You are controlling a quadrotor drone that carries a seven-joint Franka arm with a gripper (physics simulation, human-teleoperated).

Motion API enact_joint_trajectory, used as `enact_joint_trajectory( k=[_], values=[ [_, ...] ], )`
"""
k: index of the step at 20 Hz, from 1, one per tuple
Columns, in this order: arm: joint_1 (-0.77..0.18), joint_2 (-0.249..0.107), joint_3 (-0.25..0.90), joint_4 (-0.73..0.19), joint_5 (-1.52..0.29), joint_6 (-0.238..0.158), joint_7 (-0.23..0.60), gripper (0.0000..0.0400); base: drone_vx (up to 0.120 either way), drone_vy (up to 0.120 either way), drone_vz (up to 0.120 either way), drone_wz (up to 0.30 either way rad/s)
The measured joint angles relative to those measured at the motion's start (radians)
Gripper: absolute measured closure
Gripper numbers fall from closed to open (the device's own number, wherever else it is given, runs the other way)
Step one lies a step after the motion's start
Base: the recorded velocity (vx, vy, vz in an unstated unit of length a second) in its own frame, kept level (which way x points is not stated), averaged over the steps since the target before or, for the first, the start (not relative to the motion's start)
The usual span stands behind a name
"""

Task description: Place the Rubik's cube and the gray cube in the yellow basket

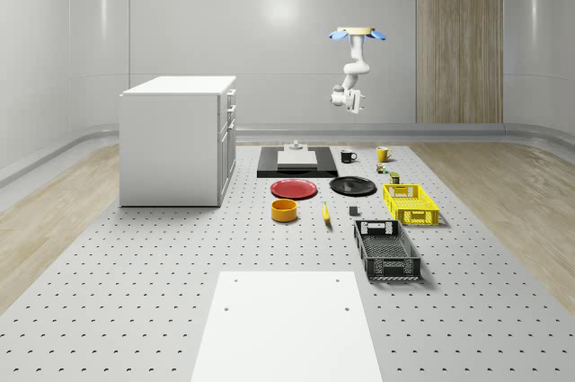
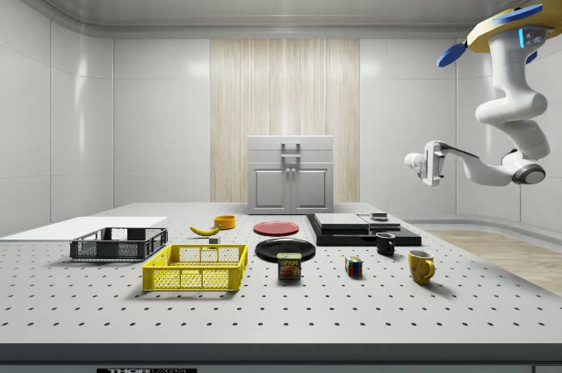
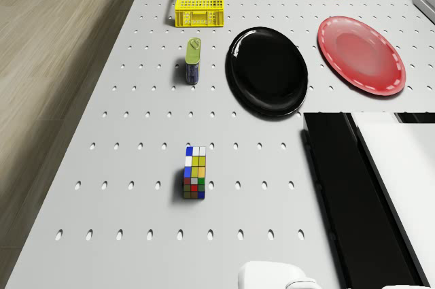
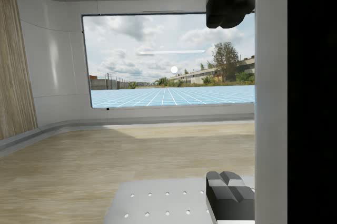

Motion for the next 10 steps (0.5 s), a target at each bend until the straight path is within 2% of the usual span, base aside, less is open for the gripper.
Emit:
enact_joint_trajectory(
  k=[3, 7, 8, 10],
  values=[
    [-0.154, -0.042, 0.148, -0.162, -0.295, -0.051, 0.135, 0.0, 0.12, 0.0, -0.12, 0.0],
    [-0.363, -0.093, 0.28, -0.274, -0.54, -0.145, 0.288, 0.0, 0.12, 0.0, -0.11, 0.0],
    [-0.406, -0.105, 0.304, -0.289, -0.577, -0.165, 0.317, 0.0, 0.12, 0.04, 0.0, 0.0],
    [-0.48, -0.127, 0.341, -0.308, -0.631, -0.199, 0.366, 0.0, 0.12, 0.12, 0.0, 0.0]
  ],
)
